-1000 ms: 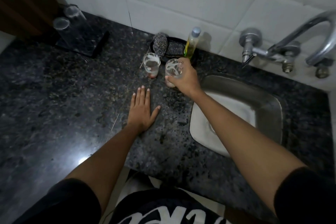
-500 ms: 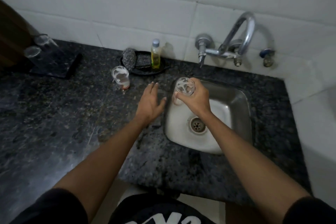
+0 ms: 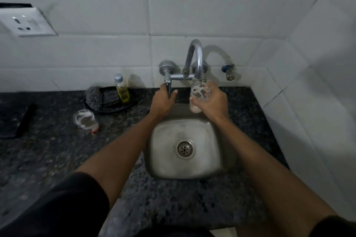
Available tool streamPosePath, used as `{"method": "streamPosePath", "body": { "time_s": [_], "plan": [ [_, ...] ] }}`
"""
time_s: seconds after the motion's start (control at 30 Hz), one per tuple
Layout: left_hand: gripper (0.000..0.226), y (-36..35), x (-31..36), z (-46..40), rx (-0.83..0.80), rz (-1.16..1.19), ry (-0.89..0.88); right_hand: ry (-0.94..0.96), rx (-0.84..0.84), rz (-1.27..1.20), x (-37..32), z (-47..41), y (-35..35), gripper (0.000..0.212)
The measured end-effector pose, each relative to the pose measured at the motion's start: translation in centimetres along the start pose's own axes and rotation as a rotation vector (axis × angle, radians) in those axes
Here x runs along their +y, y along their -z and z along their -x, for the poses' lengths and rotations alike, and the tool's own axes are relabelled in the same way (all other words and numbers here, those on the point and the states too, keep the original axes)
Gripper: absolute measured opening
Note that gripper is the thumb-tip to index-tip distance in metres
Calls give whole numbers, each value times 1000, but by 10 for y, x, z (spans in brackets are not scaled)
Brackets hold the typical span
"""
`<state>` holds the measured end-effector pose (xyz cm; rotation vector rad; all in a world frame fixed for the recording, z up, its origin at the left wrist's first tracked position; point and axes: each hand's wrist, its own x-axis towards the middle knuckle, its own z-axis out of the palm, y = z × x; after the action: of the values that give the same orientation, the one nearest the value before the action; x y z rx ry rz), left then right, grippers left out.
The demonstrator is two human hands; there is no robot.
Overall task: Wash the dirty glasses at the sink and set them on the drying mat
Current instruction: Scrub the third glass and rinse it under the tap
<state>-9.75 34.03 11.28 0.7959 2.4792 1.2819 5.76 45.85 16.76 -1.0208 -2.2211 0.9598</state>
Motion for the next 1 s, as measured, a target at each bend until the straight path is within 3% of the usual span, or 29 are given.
{"method": "streamPosePath", "body": {
  "time_s": [0.23,0.33,0.47,1.0],
  "plan": [
    [39,-18,9,-21,126,13,175,105,-132,-6,-2,-24,3,62],
    [41,-18,7,-22,138,28,204,130,-174,-43,-7,-28,-3,71],
    [44,-15,3,-23,120,78,221,160,-203,-66,-11,-29,-7,58],
    [30,-25,-13,-26,132,405,261,174,-259,-130,-1,-32,-6,60]
  ]
}}
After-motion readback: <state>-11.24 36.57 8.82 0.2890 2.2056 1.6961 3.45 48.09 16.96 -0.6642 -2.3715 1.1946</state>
